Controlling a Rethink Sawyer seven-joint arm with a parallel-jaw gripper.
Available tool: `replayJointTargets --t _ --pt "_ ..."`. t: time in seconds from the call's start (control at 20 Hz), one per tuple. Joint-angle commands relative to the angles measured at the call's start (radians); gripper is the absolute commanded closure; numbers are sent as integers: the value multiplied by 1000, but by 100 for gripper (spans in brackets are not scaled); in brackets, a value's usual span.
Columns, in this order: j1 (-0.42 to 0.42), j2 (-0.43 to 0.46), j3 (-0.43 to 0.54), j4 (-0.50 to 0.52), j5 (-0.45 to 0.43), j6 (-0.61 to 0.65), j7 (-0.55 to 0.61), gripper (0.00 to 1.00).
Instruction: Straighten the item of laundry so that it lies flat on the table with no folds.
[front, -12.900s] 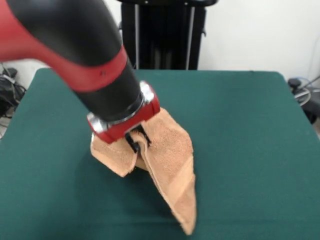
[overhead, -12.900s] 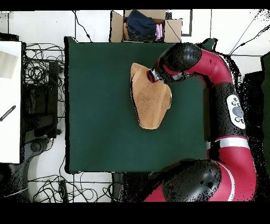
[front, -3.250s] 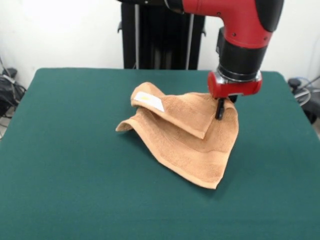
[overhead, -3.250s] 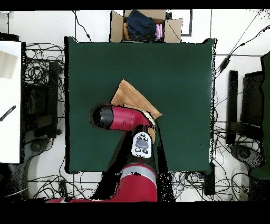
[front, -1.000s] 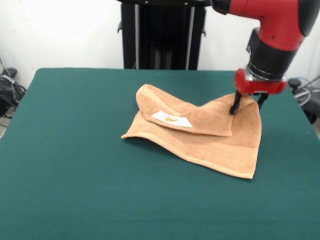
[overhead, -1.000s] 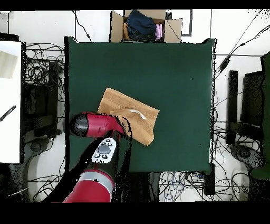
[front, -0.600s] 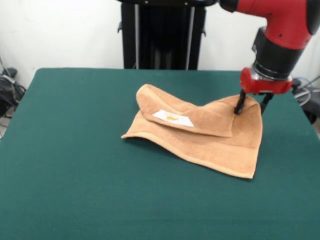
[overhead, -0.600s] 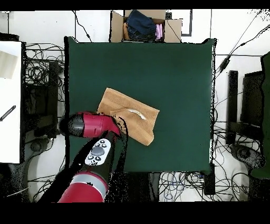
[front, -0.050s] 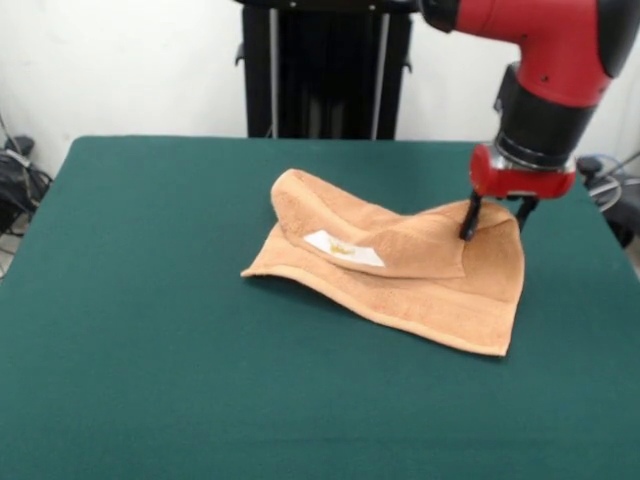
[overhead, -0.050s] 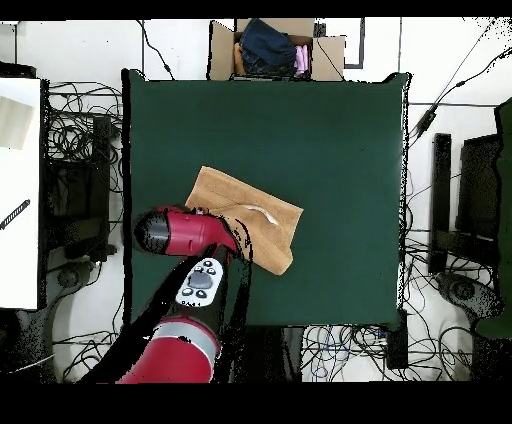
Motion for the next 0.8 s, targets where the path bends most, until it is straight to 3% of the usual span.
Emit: replayJointTargets --t 0.05,0.25,0.8 --pt "-39 -1 108 10 47 -44 231 0" --pt "-44 -15 115 15 73 7 256 0" --pt "-21 -1 103 17 72 -34 260 0"
